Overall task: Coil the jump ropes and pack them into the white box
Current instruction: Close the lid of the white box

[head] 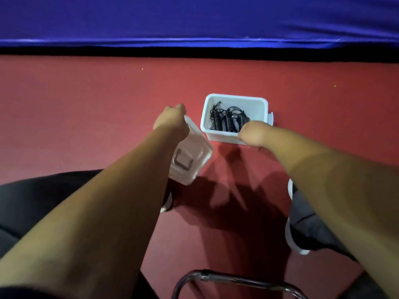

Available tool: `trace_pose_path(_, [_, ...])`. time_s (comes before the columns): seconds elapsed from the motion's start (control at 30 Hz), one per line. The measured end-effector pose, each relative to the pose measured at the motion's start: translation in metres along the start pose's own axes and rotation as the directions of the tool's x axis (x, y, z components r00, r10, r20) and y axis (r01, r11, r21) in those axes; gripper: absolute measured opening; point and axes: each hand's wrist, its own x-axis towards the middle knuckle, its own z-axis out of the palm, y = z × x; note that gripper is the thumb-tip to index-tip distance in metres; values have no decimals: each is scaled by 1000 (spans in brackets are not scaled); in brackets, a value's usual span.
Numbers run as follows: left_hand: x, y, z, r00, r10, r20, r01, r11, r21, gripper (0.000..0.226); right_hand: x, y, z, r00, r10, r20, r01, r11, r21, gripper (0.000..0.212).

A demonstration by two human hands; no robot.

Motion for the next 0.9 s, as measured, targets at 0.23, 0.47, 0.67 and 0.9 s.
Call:
trace_pose_path(0.23, [-17,23,-33,993,-107,53,118,801,-587,35,-37,31,1,998,52,-27,-51,999,12,39])
trace_pose_path(0.47, [6,41,-7,972,-233,-13,136,613,-779,57,-16,69,-2,977,168,-133,-62,816,575,32])
trace_pose_path(0.67, [42,61,30,958,-286,10,205,660,-723,35,42,84,-20,907,259,-332,-67,867,494,38])
trace_pose_path(0.9, [97,66,73,969,-248,-4,197,780,-594,32,97,98,-40,895,265,-358,-91,895,436,34])
